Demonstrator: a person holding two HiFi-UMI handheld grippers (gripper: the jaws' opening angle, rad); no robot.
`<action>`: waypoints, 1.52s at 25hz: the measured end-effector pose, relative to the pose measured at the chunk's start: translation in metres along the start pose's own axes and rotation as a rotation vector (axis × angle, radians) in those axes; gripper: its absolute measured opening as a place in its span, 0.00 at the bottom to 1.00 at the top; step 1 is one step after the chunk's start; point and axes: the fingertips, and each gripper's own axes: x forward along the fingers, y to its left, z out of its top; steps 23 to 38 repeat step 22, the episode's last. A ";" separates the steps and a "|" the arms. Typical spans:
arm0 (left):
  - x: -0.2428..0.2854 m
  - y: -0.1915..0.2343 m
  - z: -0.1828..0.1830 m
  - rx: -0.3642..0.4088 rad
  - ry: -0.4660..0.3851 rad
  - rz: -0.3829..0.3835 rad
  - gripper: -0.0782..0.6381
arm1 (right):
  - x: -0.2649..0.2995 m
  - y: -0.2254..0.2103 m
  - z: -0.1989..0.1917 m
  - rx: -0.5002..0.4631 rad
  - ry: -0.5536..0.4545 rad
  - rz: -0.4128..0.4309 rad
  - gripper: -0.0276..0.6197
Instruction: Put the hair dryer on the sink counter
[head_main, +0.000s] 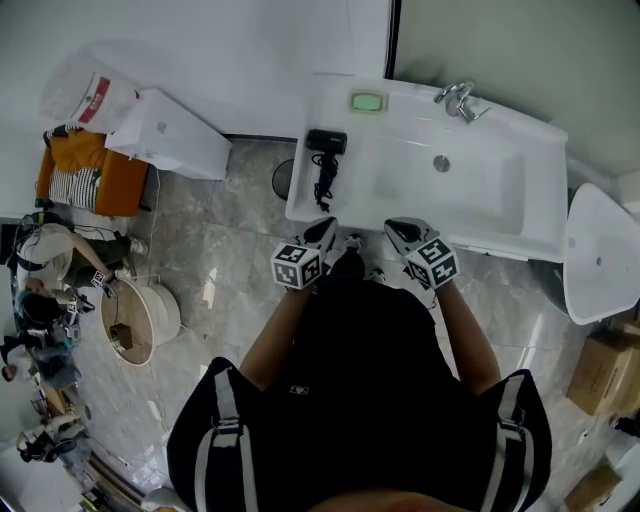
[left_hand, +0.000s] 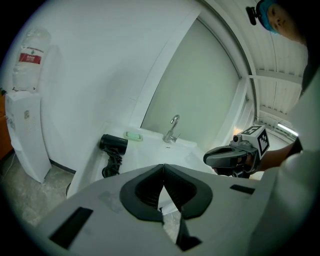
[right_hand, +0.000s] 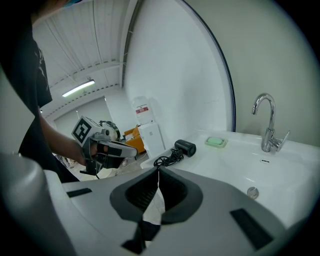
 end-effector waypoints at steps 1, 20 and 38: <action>-0.001 -0.003 -0.001 0.001 -0.002 0.002 0.13 | -0.001 0.001 0.000 -0.004 -0.002 0.003 0.14; -0.018 -0.027 -0.017 0.011 -0.022 0.028 0.13 | -0.023 0.015 -0.019 -0.009 -0.024 0.010 0.14; -0.017 -0.031 -0.018 0.012 -0.021 0.024 0.13 | -0.024 0.016 -0.020 -0.005 -0.027 0.009 0.14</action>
